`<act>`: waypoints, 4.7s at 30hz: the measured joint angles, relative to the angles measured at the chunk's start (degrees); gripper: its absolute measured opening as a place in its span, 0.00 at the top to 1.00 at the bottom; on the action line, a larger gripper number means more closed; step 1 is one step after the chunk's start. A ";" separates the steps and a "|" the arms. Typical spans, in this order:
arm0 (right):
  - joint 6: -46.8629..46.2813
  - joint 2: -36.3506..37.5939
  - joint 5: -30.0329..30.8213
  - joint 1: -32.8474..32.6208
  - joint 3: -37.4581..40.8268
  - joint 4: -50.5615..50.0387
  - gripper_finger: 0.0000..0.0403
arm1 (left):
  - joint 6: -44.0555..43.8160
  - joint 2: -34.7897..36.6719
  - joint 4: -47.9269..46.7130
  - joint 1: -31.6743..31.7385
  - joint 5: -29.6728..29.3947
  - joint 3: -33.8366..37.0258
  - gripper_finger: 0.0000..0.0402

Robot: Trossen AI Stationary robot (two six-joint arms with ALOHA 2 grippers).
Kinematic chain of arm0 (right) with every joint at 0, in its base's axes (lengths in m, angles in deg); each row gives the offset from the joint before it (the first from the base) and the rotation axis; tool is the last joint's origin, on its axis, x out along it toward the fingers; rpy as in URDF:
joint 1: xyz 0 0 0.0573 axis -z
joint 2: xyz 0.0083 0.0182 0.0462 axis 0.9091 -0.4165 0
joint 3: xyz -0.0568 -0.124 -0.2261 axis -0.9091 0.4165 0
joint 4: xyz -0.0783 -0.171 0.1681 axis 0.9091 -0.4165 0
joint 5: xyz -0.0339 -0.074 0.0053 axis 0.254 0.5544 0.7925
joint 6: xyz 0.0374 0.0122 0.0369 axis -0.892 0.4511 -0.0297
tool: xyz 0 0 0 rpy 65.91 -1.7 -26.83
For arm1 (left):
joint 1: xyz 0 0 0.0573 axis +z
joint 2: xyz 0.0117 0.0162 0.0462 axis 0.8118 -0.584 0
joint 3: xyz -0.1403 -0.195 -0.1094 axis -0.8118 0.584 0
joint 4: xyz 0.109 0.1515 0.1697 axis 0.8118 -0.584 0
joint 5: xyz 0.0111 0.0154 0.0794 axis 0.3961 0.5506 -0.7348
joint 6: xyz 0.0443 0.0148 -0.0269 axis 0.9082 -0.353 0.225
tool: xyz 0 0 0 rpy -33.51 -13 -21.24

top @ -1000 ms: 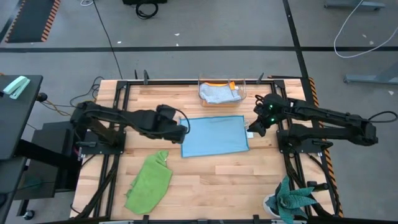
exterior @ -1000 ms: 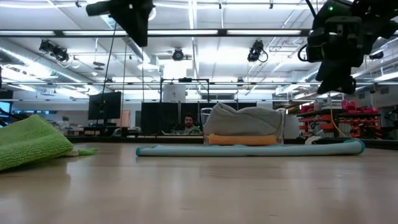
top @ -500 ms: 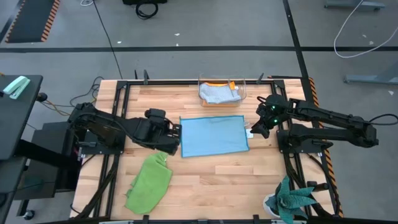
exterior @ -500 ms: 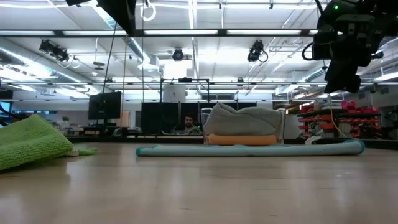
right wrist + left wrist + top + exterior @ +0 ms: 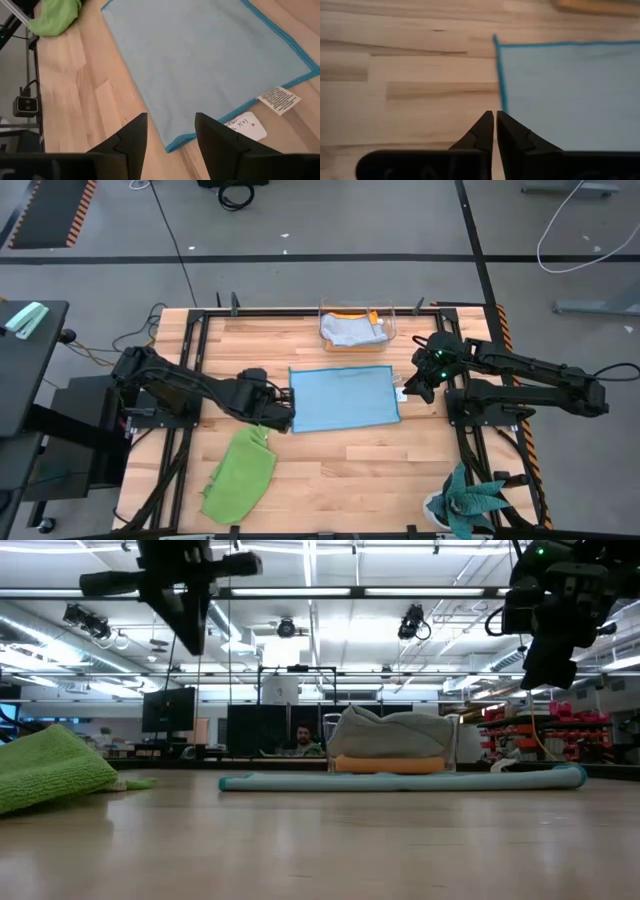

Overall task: Fold microfiber towels
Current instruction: Fold the blue microfiber cloth

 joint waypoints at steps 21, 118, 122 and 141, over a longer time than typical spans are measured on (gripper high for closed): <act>1.14 0.09 -0.19 -0.03 -0.04 0.02 0.57 | 3.98 1.06 30.17 7.38 19.40 15.57 0.88; -7.78 -0.06 1.90 -4.92 -0.02 4.81 0.57 | 13.07 -9.49 83.45 20.64 31.21 37.99 0.68; -8.25 -0.15 1.90 -4.92 -0.02 4.72 0.57 | 13.11 -9.58 83.05 20.83 31.08 38.06 0.78; -11.54 -0.27 6.74 -4.92 -0.02 2.47 0.59 | 16.45 -9.13 89.68 16.17 16.04 38.44 0.96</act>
